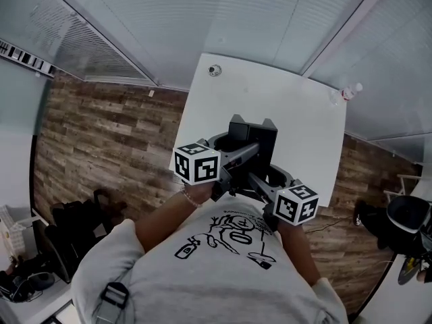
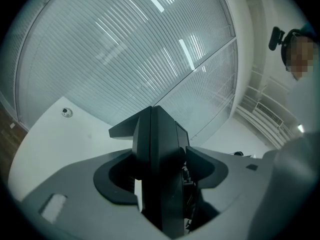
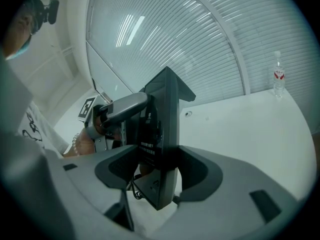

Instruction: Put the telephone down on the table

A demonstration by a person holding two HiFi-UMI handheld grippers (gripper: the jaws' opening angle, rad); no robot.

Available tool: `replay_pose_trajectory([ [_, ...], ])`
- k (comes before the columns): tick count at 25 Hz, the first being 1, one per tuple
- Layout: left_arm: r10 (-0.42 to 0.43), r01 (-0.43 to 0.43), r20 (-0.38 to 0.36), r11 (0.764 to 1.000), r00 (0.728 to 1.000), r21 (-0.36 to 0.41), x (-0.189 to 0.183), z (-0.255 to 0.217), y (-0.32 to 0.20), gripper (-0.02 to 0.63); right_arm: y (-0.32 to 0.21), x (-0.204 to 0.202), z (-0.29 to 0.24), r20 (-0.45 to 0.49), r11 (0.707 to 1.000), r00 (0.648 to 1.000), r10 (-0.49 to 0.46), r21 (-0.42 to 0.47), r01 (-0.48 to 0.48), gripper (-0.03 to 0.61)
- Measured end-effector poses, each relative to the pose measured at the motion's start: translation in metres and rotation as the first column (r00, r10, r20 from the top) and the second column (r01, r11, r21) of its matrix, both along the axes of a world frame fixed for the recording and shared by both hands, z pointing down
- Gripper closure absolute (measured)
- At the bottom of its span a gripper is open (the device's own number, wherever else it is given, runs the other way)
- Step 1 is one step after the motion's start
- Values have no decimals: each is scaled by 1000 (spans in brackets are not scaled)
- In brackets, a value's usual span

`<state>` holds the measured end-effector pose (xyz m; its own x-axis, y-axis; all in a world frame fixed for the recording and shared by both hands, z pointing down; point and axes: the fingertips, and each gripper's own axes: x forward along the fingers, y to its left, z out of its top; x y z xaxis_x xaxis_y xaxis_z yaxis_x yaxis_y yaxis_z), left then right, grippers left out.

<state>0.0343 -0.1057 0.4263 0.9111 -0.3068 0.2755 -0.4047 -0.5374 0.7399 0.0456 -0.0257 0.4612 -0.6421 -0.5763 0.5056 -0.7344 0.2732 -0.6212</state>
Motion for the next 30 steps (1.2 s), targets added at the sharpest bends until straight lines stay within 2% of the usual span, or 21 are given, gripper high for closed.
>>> replay_pose_trajectory([
  [17,66,-62,37,993,997,-100,10,49,5,321,8,4,42,33,992,998,53,-118,-49,341],
  [30,103,-98,45,989,994,-114,24,92,-4,321,-1,16,84,27,986,996,81,-148,-77,341],
])
